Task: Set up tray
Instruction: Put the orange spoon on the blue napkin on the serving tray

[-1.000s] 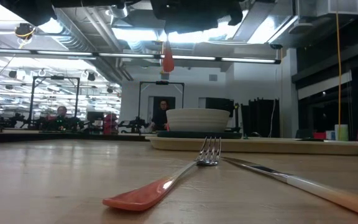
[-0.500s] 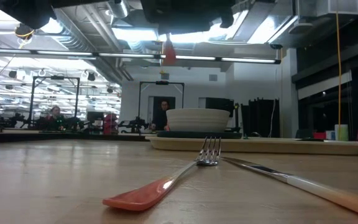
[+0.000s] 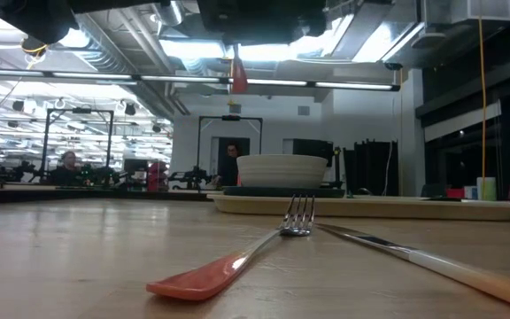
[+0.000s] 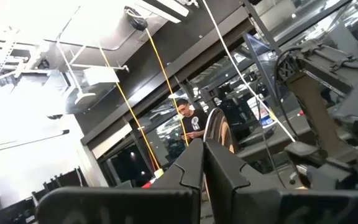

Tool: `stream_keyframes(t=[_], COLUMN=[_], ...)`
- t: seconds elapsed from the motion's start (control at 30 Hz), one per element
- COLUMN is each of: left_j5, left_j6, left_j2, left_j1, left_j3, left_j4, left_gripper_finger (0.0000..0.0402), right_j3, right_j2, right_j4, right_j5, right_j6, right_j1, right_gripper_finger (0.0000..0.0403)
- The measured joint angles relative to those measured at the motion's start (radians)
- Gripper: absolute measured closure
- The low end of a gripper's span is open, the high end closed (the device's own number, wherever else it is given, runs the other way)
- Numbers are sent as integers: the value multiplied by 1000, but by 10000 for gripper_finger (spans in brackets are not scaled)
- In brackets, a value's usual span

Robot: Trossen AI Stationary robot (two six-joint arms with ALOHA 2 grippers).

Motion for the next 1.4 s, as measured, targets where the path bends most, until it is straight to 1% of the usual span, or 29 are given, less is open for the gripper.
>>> stream_keyframes(t=[0.17,0.37,0.57,0.7,0.97,1.2,1.4], left_j5=[1,-19,-19,-10,-11,-36,-36], left_j6=[1,37,-3,-28,-27,-4,-2], left_j2=[0,0,0,0,0,0,0], left_j1=[0,2,32,48,47,47,45], left_j3=[0,0,0,0,0,0,0], left_j4=[1,1,1,3,8,8,7], left_gripper_finger=[400,400,400,400,400,400,400], right_j3=[0,0,0,0,0,0,-1], right_j2=[0,0,0,0,0,0,0], right_j4=[0,-1,0,0,0,-1,-1], right_j5=[-10,-11,26,28,-30,-29,-28], right_j6=[21,20,21,21,21,17,4], right_j1=[-24,-35,-35,-39,-74,-80,-80], right_gripper_finger=[262,262,264,279,307,322,354])
